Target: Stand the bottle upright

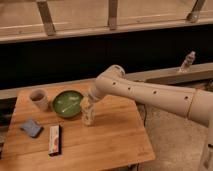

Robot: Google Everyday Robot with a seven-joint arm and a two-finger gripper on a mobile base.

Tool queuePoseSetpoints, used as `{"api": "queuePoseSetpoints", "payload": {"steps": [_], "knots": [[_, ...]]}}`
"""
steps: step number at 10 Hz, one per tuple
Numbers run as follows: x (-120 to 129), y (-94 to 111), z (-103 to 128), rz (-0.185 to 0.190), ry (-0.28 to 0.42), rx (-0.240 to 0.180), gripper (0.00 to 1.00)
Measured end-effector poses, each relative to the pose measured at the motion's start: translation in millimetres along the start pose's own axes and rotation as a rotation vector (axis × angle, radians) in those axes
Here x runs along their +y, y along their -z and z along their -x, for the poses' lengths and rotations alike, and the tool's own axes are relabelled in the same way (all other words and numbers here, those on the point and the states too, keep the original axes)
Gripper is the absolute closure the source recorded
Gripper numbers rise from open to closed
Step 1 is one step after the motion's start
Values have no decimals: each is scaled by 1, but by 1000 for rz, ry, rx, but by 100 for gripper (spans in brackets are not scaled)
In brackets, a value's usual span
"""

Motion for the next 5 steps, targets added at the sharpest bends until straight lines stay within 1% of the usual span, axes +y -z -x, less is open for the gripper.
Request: {"api": "queuePoseSetpoints", "payload": {"steps": [2, 3, 5], "knots": [[0, 0, 0, 0, 0, 0, 52], [0, 0, 0, 1, 0, 0, 40], [0, 0, 0, 0, -1, 0, 23]]}}
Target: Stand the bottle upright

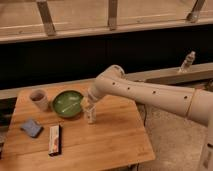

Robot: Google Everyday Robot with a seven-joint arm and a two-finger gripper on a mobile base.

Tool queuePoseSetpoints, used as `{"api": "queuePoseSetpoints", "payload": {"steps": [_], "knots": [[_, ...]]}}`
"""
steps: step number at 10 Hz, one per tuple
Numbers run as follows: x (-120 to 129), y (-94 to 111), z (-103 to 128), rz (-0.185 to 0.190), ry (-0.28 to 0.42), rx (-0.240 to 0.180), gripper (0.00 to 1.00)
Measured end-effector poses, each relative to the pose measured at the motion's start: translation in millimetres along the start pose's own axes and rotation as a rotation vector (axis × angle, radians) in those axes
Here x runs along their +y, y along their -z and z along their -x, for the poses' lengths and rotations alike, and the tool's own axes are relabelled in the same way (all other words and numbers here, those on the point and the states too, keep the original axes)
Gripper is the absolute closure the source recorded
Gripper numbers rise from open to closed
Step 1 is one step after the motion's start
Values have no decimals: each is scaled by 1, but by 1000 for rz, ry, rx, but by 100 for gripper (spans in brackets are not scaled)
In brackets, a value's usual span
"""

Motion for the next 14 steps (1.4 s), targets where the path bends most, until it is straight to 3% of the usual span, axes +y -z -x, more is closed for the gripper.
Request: {"api": "queuePoseSetpoints", "payload": {"steps": [14], "knots": [[0, -1, -1, 1, -1, 1, 20]]}}
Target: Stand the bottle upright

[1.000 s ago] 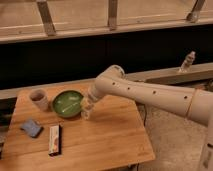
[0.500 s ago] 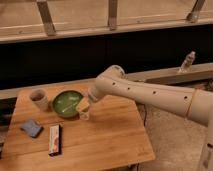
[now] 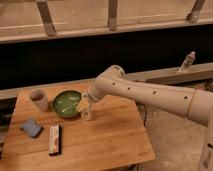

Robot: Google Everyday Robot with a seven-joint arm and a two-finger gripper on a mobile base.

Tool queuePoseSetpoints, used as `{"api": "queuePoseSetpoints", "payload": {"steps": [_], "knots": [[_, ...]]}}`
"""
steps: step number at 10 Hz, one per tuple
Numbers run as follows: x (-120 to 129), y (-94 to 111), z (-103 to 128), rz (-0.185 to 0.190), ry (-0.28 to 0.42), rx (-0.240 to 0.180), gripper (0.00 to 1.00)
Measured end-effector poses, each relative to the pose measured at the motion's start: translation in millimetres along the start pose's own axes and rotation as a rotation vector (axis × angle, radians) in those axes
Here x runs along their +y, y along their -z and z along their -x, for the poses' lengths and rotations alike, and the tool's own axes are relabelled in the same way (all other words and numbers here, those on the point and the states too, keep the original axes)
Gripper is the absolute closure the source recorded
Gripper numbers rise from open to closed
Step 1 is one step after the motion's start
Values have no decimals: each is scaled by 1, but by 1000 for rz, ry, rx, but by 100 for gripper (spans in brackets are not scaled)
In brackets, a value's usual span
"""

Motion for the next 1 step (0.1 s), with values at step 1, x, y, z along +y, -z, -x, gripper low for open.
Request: {"api": "queuePoseSetpoints", "payload": {"steps": [1], "knots": [[0, 0, 0, 0, 0, 0, 20]]}}
